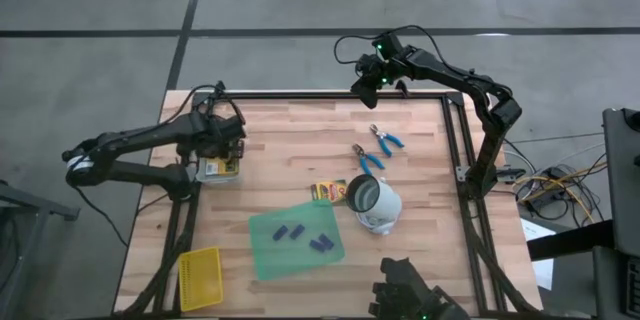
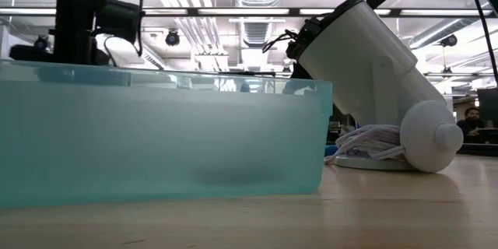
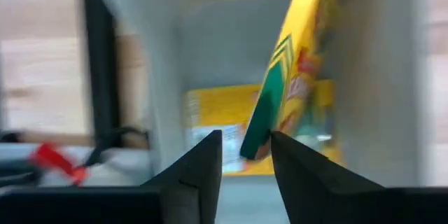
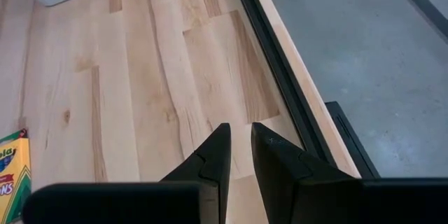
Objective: Pick & Place School Supplies
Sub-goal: Put the yellow crayon box into the gray bin
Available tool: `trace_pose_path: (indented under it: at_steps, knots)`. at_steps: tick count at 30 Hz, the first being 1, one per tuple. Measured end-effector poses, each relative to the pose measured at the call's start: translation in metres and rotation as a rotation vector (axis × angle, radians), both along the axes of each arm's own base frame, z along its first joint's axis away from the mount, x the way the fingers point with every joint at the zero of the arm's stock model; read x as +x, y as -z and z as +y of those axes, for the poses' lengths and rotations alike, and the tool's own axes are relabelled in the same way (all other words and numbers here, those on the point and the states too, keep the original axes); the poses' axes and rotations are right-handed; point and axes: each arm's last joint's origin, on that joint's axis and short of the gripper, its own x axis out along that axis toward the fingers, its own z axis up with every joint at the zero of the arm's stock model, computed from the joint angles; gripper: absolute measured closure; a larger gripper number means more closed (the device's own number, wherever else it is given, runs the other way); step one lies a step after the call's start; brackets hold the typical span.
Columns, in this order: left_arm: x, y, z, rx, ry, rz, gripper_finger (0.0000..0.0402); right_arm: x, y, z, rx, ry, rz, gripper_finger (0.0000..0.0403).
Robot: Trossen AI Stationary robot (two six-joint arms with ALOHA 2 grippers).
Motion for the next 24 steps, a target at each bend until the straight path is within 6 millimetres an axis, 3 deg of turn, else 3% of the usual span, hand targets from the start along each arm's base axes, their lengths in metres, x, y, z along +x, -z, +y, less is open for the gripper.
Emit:
trace_pose_path:
  at_steps: [12,24]
  knots:
    - [-0.004,-0.003,-0.002,0.001,-0.090,0.024,0.0238,-0.001,0.003,0.001,0.008,0.000,0.008,0.0346]
    - [0.022,-0.027,0.012,0.131,-0.033,-0.235,0.0238,-0.004,0.014,0.004,0.035,0.001,0.031,0.0346]
